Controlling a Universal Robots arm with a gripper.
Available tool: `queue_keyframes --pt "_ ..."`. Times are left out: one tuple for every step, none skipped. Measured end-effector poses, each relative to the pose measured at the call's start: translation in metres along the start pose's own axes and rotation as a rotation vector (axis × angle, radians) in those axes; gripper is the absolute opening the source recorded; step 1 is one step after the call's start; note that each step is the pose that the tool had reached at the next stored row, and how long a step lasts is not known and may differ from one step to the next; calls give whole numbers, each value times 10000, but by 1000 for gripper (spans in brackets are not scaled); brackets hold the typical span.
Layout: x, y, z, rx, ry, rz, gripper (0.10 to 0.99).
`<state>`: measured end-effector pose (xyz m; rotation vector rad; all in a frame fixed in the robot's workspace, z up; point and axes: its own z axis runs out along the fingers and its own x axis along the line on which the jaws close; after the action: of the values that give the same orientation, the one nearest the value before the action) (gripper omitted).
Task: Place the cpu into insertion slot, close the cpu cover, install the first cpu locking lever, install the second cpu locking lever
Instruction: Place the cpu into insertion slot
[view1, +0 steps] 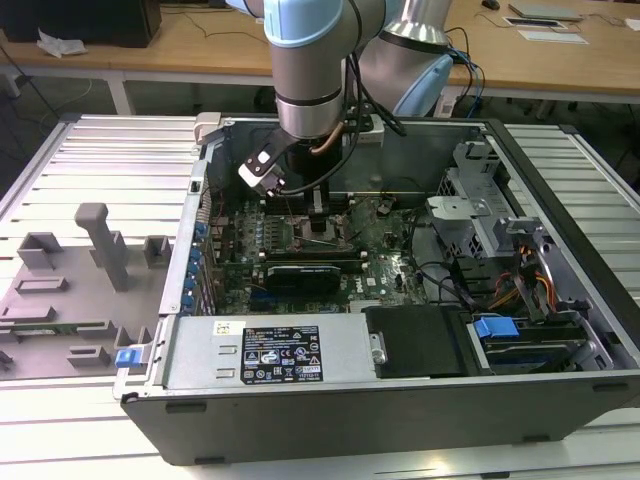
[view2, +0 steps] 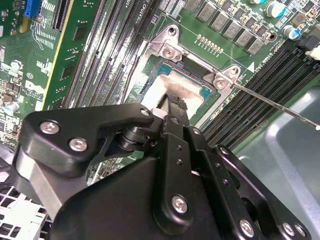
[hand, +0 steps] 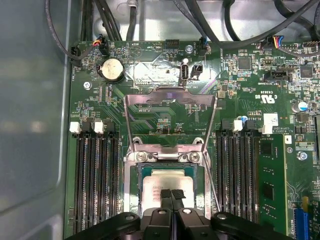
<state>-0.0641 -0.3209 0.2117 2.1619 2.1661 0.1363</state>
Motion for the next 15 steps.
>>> queue_keyframes --pt "0 0 0 0 0 0 106" --pt "0 0 0 0 0 0 106" --pt "0 0 0 15 1 0 106" --pt "0 7 1 223 -1 2 106" --pt "0 15 3 487 0 5 106" --pt "0 16 3 514 0 5 106" --pt "0 16 3 514 1 4 106" --pt "0 42 8 512 4 4 106" --pt "0 75 11 513 2 3 106" --pt "-1 87 12 513 2 2 106" --pt "-1 89 11 514 1 4 106" --pt "0 91 0 513 1 5 106" --pt "0 93 -17 513 2 5 106" --pt "0 96 -43 514 1 5 106" --pt "0 103 -100 513 1 4 106"
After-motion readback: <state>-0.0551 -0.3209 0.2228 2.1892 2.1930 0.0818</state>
